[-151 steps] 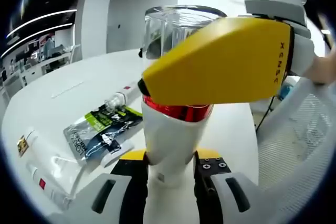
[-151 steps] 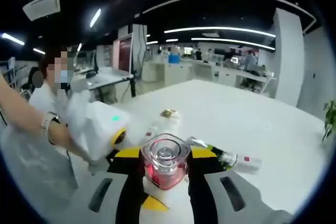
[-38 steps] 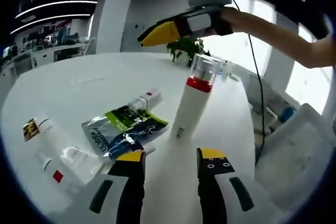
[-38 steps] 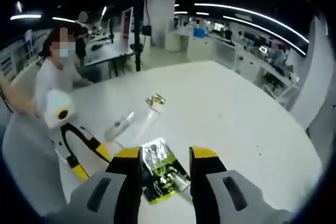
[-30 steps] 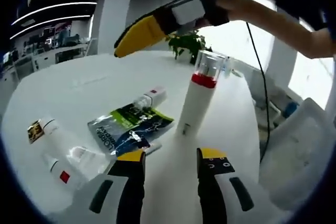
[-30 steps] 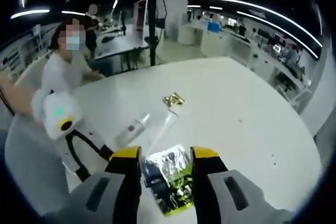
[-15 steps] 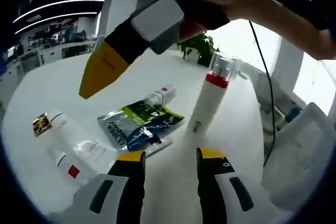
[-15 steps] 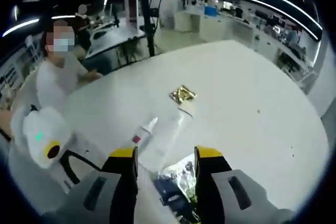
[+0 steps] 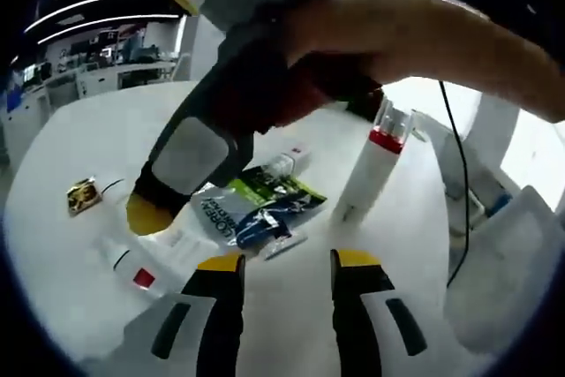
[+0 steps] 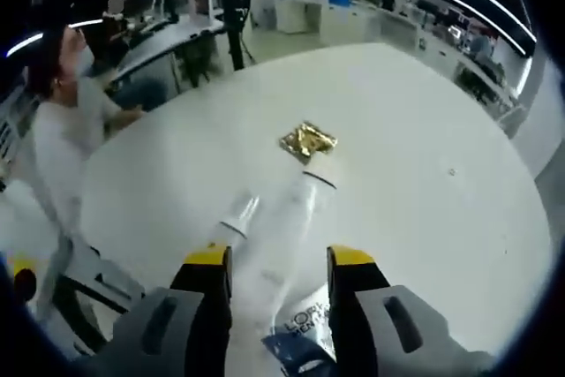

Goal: Arrange the skincare products in the storage area until every visible bottle or jar stands upright without overlapping.

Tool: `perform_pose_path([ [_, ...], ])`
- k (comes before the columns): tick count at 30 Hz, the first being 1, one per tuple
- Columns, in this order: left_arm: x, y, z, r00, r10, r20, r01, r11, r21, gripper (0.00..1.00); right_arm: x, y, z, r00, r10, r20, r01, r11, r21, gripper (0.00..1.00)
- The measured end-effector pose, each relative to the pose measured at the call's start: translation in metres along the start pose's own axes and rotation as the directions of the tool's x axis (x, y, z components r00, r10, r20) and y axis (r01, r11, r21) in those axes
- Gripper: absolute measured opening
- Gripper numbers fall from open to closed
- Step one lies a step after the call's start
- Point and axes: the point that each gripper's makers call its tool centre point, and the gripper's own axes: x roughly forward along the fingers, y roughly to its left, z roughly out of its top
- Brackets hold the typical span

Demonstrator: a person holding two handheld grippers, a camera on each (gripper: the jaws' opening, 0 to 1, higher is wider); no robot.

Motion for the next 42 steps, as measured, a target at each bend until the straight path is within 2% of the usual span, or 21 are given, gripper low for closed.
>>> perform_pose_path([
  [1, 0.000, 0.001, -0.001, 1.000, 0.001, -0.003, -0.001, 1.000, -0.001, 0.33, 0.008, -0.002, 0.001, 1.000, -0.011, -0.002, 0.011, 1.000, 0.006, 0.42],
  [5, -0.001, 0.004, -0.004, 1.000, 0.011, -0.024, -0.011, 1.000, 0.009, 0.34, 0.013, -0.007, 0.003, 0.999, -0.034, -0.011, 0.034, 0.999, 0.037, 0.42],
  [10, -0.002, 0.008, -0.003, 1.000, 0.014, -0.018, -0.014, 1.000, 0.001, 0.33, 0.028, -0.011, -0.006, 0.998, -0.039, -0.057, 0.042, 0.998, 0.056, 0.44],
  [14, -0.003, 0.009, -0.002, 1.000, 0.017, -0.010, -0.017, 1.000, -0.006, 0.33, 0.036, -0.010, -0.007, 0.998, -0.024, -0.054, 0.030, 0.993, 0.115, 0.43],
  [19, -0.003, 0.011, -0.002, 1.000, 0.021, -0.013, -0.021, 1.000, -0.015, 0.33, 0.042, -0.009, -0.005, 0.999, -0.027, -0.044, 0.033, 0.990, 0.140, 0.43],
  [24, -0.004, 0.010, 0.000, 1.000, 0.019, -0.004, -0.019, 1.000, -0.021, 0.33, 0.053, -0.012, -0.007, 0.996, -0.057, -0.068, 0.063, 0.993, 0.095, 0.43],
  [30, -0.004, 0.010, 0.003, 1.000, 0.018, 0.008, -0.018, 1.000, -0.026, 0.33, 0.056, -0.006, -0.008, 0.995, -0.076, -0.070, 0.081, 0.995, 0.062, 0.41],
  [42, -0.002, 0.006, -0.001, 1.000, 0.006, -0.009, -0.006, 1.000, -0.024, 0.33, 0.062, -0.014, -0.004, 0.994, -0.084, -0.066, 0.089, 0.993, 0.077, 0.39],
])
